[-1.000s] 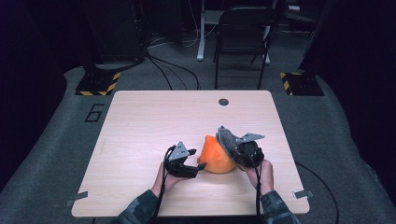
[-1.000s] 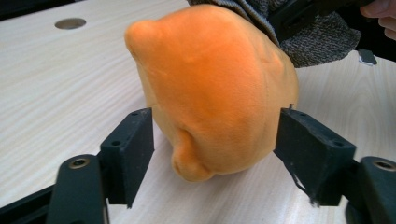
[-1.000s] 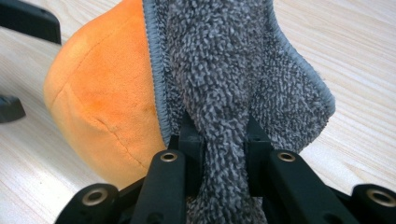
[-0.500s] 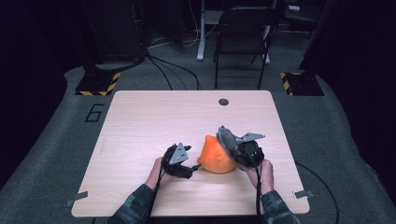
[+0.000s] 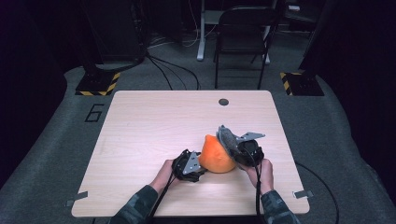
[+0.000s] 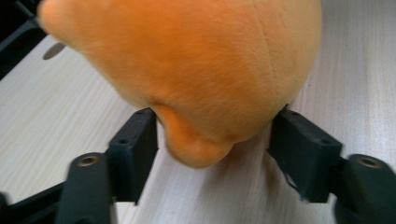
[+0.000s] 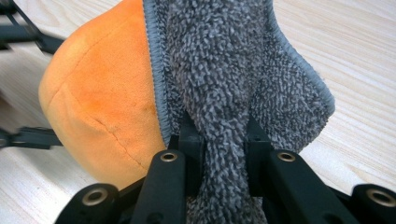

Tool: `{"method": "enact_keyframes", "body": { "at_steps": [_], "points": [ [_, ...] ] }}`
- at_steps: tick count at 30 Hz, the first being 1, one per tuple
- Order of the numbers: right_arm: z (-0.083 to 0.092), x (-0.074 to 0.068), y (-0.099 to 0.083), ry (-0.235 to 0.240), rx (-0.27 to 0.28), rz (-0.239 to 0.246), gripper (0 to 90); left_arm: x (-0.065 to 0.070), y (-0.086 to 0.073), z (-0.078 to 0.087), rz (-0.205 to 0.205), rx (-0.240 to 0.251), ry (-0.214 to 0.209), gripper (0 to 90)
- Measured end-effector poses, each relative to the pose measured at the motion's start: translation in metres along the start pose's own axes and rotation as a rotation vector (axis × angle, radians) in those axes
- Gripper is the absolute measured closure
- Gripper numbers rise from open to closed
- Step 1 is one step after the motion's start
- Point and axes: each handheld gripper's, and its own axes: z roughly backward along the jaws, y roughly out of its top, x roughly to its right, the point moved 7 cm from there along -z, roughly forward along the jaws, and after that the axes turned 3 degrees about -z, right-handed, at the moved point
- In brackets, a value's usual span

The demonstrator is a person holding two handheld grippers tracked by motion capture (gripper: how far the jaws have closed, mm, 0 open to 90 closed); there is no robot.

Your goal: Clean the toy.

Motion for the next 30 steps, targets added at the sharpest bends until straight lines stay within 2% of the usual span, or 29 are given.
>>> {"method": "enact_keyframes", "body": {
  "at_steps": [2,5,7,10,11,12,14,16,19,20,21,22,26,27,28,30],
  "points": [
    [0.0,0.0,0.0,0.004,0.002,-0.003,75.5,0.001,0.0,-0.001,-0.015,0.012,0.02,44.8],
    [0.0,0.001,0.0,0.003,0.008,-0.001,75.4,0.0,0.0,-0.001,0.01,0.029,0.02,58.5],
    [0.004,0.001,0.001,0.006,0.022,-0.007,75.4,0.0,0.0,0.0,0.008,0.031,0.025,65.4],
    [0.017,0.012,0.004,-0.013,0.056,-0.013,75.6,0.0,0.001,0.001,0.03,0.038,0.028,71.6],
    [0.021,0.017,0.003,-0.025,0.064,-0.036,75.7,0.0,0.0,0.001,0.035,0.038,0.025,72.3],
    [0.025,0.025,0.001,-0.042,0.063,-0.035,75.8,0.0,0.0,0.001,0.051,0.043,0.024,73.1],
    [0.028,0.038,-0.004,-0.065,0.058,-0.081,75.8,-0.001,0.0,0.001,0.062,0.045,0.021,74.4],
    [0.024,0.049,-0.013,-0.079,0.028,-0.12,75.7,-0.001,0.0,0.001,0.076,0.049,0.013,75.3],
    [0.012,0.059,-0.025,-0.095,-0.016,-0.138,75.7,-0.001,0.001,0.002,0.112,0.069,0.0,76.5],
    [0.01,0.061,-0.026,-0.099,-0.022,-0.149,75.8,-0.001,0.002,0.003,0.133,0.079,-0.01,76.9],
    [0.01,0.062,-0.027,-0.098,-0.025,-0.155,75.7,-0.001,0.002,0.003,0.133,0.079,-0.01,77.0],
    [0.011,0.064,-0.026,-0.101,-0.013,-0.15,75.7,-0.002,0.005,0.005,0.164,0.096,-0.02,77.2],
    [0.022,0.065,-0.02,-0.107,0.02,-0.157,75.8,-0.006,0.014,0.013,0.24,0.121,-0.054,77.7],
    [0.024,0.065,-0.018,-0.111,0.029,-0.148,75.8,-0.006,0.014,0.013,0.24,0.121,-0.054,77.7],
    [0.027,0.065,-0.017,-0.112,0.038,-0.148,75.8,-0.006,0.02,0.019,0.29,0.107,-0.089,77.7],
    [0.032,0.064,-0.013,-0.109,0.052,-0.146,75.8,-0.007,0.026,0.027,0.328,0.084,-0.111,77.6]
  ]
}}
